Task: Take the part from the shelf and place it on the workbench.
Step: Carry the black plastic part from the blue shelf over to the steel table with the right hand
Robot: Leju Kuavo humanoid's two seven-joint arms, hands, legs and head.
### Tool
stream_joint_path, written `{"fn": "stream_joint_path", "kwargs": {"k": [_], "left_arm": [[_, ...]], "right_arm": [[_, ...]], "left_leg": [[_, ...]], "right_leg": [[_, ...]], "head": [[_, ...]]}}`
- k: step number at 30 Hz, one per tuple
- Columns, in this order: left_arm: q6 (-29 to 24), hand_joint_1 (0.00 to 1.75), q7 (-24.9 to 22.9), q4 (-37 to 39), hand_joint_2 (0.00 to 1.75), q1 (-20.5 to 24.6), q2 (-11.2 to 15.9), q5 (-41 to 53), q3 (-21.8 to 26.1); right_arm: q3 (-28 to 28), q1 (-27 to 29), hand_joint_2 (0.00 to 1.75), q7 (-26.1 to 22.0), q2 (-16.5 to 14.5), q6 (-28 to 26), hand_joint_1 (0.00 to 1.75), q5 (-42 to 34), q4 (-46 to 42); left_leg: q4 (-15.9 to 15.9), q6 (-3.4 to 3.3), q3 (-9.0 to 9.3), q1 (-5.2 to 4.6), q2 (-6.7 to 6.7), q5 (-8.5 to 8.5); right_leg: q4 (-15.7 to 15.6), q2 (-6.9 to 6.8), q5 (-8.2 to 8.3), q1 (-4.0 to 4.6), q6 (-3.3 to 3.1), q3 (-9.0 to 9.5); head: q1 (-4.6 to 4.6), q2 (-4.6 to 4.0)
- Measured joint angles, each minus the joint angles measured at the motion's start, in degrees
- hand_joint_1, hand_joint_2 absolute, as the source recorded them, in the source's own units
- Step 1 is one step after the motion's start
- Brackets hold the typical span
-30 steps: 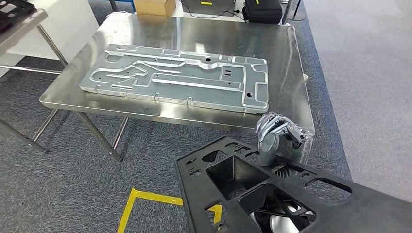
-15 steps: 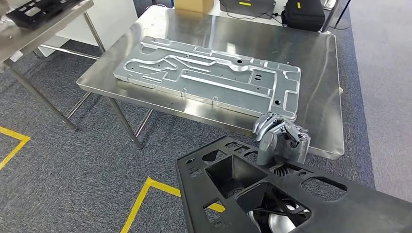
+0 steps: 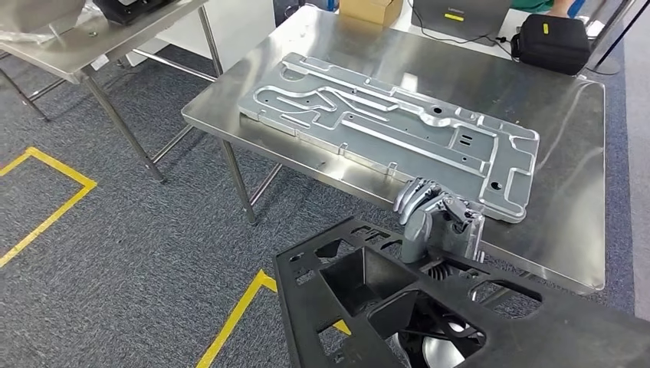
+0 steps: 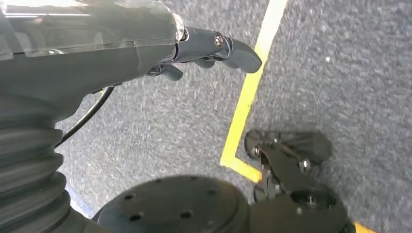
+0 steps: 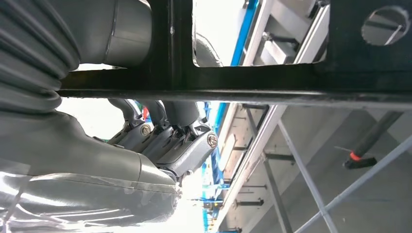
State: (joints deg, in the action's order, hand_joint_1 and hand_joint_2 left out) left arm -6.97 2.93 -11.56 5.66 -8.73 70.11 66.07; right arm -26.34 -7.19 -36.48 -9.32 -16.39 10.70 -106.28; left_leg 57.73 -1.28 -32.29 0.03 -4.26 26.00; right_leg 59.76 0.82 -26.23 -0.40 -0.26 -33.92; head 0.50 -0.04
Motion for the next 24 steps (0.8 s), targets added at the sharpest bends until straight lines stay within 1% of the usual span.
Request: {"fn": "stream_joint_path", "kwargs": {"k": [2,3,4,5,6,7,8,9,10,11,12,13,14,15,16,18,19,20,21,22,23,24], "left_arm": [[-0.2,0.00,-0.3,0.0,1.75,0.0,0.0,0.1,0.0],[-0.3,0.00,-0.4,0.0,1.75,0.0,0.0,0.1,0.0],[-0.3,0.00,-0.5,-0.1,1.75,0.0,0.1,0.1,0.0],[-0.4,0.00,-0.5,-0.1,1.75,0.0,0.2,0.2,0.0],[-0.4,0.00,-0.6,-0.1,1.75,0.0,0.3,0.2,0.0],[-0.5,0.00,-0.6,-0.1,1.75,0.0,0.3,0.1,0.0],[-0.5,0.00,-0.6,-0.1,1.75,0.2,0.3,0.1,0.0],[-0.5,0.00,-0.6,-0.1,1.75,0.4,0.4,0.1,0.0],[-0.5,0.00,-0.7,-0.1,1.75,0.5,0.4,0.1,0.0],[-0.5,0.00,-0.7,-0.1,1.75,0.5,0.5,0.1,0.0],[-0.5,0.00,-0.8,-0.1,1.75,0.5,0.5,0.1,0.0],[-0.5,0.00,-0.8,-0.1,1.75,0.4,0.6,0.1,0.0],[-0.6,0.00,-0.9,-0.1,1.75,0.4,0.6,0.1,0.1],[-0.6,0.00,-0.9,-0.1,1.75,0.3,0.6,0.1,0.1],[-0.6,0.00,-0.9,-0.1,1.75,0.2,0.6,0.1,0.1],[-0.6,0.00,-0.9,-0.1,1.75,0.2,0.6,0.1,0.1],[-0.5,0.00,-0.9,-0.1,1.75,0.1,0.6,0.1,0.1],[-0.5,0.00,-0.9,-0.1,1.75,0.1,0.6,0.1,0.1],[-0.5,0.00,-0.9,-0.1,1.75,0.0,0.6,0.1,0.1],[-0.4,0.00,-0.9,-0.1,1.75,0.0,0.5,0.1,0.1],[-0.4,0.00,-0.9,-0.1,1.75,0.0,0.5,0.1,0.1],[-0.3,0.00,-0.9,-0.1,1.75,0.0,0.5,0.1,0.1]], "right_arm": [[0.0,0.0,1.75,0.0,0.0,0.0,1.64,0.0,0.0],[0.0,-0.1,1.75,0.0,-0.1,0.0,1.64,0.0,0.0],[0.0,-0.1,1.75,0.0,-0.2,0.0,1.64,0.0,0.0],[0.0,-0.1,1.75,0.0,-0.3,0.0,1.64,0.0,0.0],[0.0,-0.1,1.75,-0.1,-0.3,-0.1,1.64,0.0,0.0],[0.0,0.0,1.75,-0.1,-0.4,-0.1,1.64,0.0,0.1],[0.0,0.0,1.75,-0.1,-0.4,-0.1,1.64,0.0,0.2],[0.0,0.1,1.75,-0.1,-0.4,-0.1,1.64,0.0,0.3],[0.0,0.2,1.75,-0.1,-0.4,-0.1,1.64,0.0,0.4],[0.0,0.2,1.75,-0.1,-0.4,-0.1,1.64,0.0,0.5],[0.0,0.2,1.75,-0.1,-0.4,-0.1,1.64,0.0,0.6],[0.0,0.2,1.75,-0.1,-0.4,-0.2,1.64,0.0,0.6],[0.0,0.2,1.75,-0.1,-0.4,-0.2,1.64,0.0,0.6],[0.0,0.2,1.75,-0.2,-0.4,-0.2,1.64,0.0,0.6],[0.0,0.2,1.75,-0.2,-0.4,-0.2,1.64,0.0,0.6],[0.0,0.2,1.75,-0.2,-0.4,-0.2,1.64,0.0,0.6],[0.0,0.2,1.75,-0.2,-0.4,-0.2,1.64,0.0,0.6],[0.0,0.1,1.75,-0.2,-0.4,-0.2,1.64,0.0,0.6],[0.0,0.1,1.75,-0.2,-0.4,-0.2,1.64,0.0,0.6],[0.0,0.1,1.75,-0.3,-0.4,-0.2,1.64,0.0,0.7],[0.0,0.1,1.75,-0.3,-0.4,-0.2,1.64,0.0,0.7],[0.0,0.1,1.75,-0.3,-0.4,-0.2,1.64,0.0,0.8]], "left_leg": [[0.0,0.64,-0.25,0.04,-0.19,0.11],[-0.1,0.97,-0.19,0.08,-0.15,0.22],[0.1,1.31,-0.18,0.03,0.25,0.54],[1.3,1.62,-0.62,0.00,0.91,1.33],[3.8,1.91,-1.70,0.03,1.74,2.64],[7.3,2.22,-3.47,0.14,2.57,4.33],[11.4,2.51,-5.61,0.30,3.07,5.98],[14.5,2.80,-7.36,0.46,3.35,6.89],[15.8,3.07,-8.22,0.63,3.52,6.74],[14.9,3.26,-7.90,0.81,3.66,5.48],[11.9,3.37,-6.50,0.99,3.84,3.45],[7.9,3.39,-4.54,1.12,4.15,1.54],[4.2,3.22,-2.75,1.07,4.43,0.30],[1.7,2.84,-1.58,0.97,4.62,-0.30],[0.4,2.37,-1.08,0.87,4.72,-0.24],[0.3,1.31,-0.94,0.74,4.39,0.06],[0.1,0.90,-0.64,0.76,4.23,0.17],[0.0,0.49,-0.25,0.76,4.11,0.29],[-0.1,0.12,0.15,0.75,4.01,0.41],[-0.2,-0.16,0.41,0.71,3.98,0.59],[-0.2,-0.39,0.61,0.61,3.91,0.81],[-0.2,-0.54,0.84,0.49,3.80,1.06]], "right_leg": [[-1.2,0.16,-0.03,0.19,-0.29,0.28],[-1.5,0.07,0.05,0.01,-0.43,0.44],[-1.9,-0.05,0.11,-0.19,-0.61,0.74],[-2.3,-0.25,0.14,-0.41,-0.84,1.10],[-2.6,-0.51,0.14,-0.57,-1.04,1.42],[-2.7,-0.78,0.04,-0.51,-1.20,1.60],[-2.7,-1.10,-0.10,-0.49,-1.30,1.68],[-2.6,-1.38,-0.22,-0.47,-1.30,1.76],[-2.6,-1.60,-0.37,-0.48,-1.21,1.87],[-2.5,-1.74,-0.56,-0.53,-1.07,2.05],[-2.5,-1.80,-0.78,-0.62,-0.86,2.31],[-2.4,-1.83,-1.07,-0.68,-0.57,2.57],[-2.2,-1.82,-1.37,-0.63,-0.23,2.72],[-2.1,-1.84,-1.58,-0.55,0.14,2.78],[-2.0,-1.86,-1.67,-0.41,0.53,2.80],[-1.7,-1.94,-1.66,-0.37,1.18,2.86],[-1.1,-1.89,-1.85,-0.48,1.48,2.85],[0.1,-1.78,-2.44,-0.62,1.71,2.39],[2.4,-1.64,-3.56,-0.70,1.91,1.21],[5.8,-1.47,-5.04,-0.73,2.01,-0.68],[9.6,-1.37,-6.54,-0.70,2.04,-3.09],[12.9,-1.32,-7.50,-0.66,2.00,-5.42]], "head": [[-0.05,0.00],[-0.05,0.00],[-0.12,-0.01],[-0.37,-0.01],[-0.60,-0.01],[-0.82,-0.01],[-0.99,0.00],[-0.99,0.00],[-0.99,0.00],[-1.00,0.00],[-0.99,0.00],[-0.99,0.00],[-1.03,0.00],[-1.05,0.00],[-1.08,-0.01],[-1.09,-0.01],[-1.08,-0.01],[-1.08,0.00],[-1.06,0.00],[-1.04,0.00],[-1.04,0.00],[-1.03,0.00]]}}
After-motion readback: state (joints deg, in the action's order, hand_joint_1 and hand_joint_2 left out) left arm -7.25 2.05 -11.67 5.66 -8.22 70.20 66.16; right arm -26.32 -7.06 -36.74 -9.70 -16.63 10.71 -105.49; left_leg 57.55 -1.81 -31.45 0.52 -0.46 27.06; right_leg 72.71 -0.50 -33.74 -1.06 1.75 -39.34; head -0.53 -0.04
